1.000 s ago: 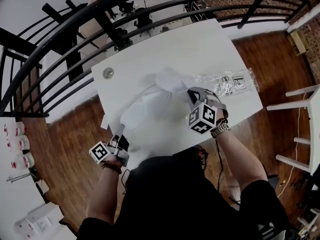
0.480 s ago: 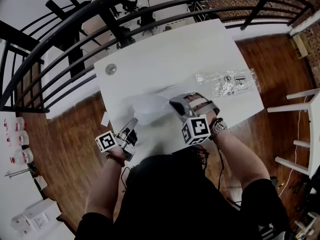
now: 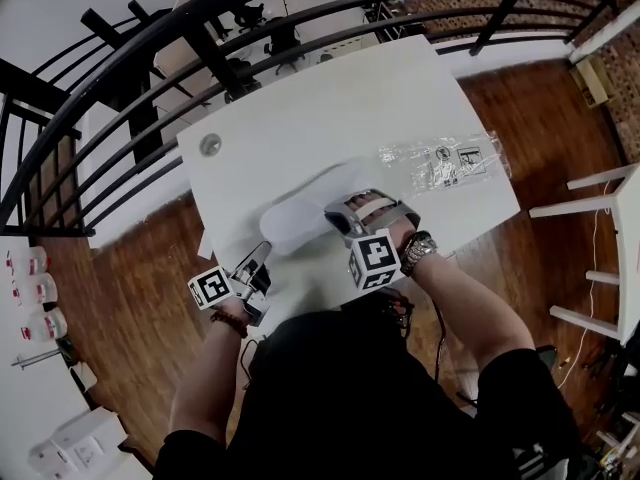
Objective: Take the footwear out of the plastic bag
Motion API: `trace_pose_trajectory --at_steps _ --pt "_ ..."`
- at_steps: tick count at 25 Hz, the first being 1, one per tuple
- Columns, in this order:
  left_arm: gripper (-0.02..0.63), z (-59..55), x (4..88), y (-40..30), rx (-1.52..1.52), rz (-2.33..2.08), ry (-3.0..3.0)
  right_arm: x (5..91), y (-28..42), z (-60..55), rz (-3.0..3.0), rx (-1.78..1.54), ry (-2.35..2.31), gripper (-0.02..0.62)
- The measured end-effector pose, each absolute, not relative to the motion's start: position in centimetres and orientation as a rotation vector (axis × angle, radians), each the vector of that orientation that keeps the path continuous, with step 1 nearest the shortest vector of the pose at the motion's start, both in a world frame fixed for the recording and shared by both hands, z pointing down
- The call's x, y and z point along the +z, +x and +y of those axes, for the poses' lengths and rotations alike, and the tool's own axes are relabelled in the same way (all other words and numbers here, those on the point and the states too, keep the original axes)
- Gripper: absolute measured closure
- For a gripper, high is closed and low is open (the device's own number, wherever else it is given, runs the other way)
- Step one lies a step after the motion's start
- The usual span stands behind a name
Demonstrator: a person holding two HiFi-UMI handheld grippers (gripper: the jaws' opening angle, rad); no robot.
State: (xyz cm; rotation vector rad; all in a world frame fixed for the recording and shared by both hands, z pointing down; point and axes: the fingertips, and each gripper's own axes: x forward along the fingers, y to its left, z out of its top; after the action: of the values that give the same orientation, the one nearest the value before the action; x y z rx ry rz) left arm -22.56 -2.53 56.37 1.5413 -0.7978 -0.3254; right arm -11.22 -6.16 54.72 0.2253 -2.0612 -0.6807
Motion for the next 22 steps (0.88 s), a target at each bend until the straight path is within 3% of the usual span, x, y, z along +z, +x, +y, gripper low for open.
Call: trace_pose_trajectory --at_steps 3,7,10,12,16,22 --pt "0.550 -2.4 56.0 -21.9 -0.350 -0.781 1.538 54.2 -10.8 -6.0 -2.124 -0.584 0.273 0.498" --pt "0.470 -2.1 56.6 -22.0 -0.306 -0.805 1.560 53.9 -9.9 -6.0 -2.160 -0.515 0.321 0.489" --pt "0.358 -1.3 57.4 -23.1 -0.181 -0.895 1.614 54.2 -9.5 -5.7 -2.165 -0.489 0.338 0.489" --pt "0.322 -1.0 57.2 -23.5 -0.113 -0.936 1.658 54.2 -9.2 -5.7 -2.170 -0.467 0.369 0.489" --pt "0.321 -0.6 56.3 -24.5 -0.061 -0.978 1.717 53.5 -8.3 -6.0 -2.185 -0.379 0.494 0.489" --pt "0.407 -1.0 53.9 -24.5 -0.048 -0.962 1.880 52.6 -7.2 -5.2 -2.167 -0.171 0.748 0.491"
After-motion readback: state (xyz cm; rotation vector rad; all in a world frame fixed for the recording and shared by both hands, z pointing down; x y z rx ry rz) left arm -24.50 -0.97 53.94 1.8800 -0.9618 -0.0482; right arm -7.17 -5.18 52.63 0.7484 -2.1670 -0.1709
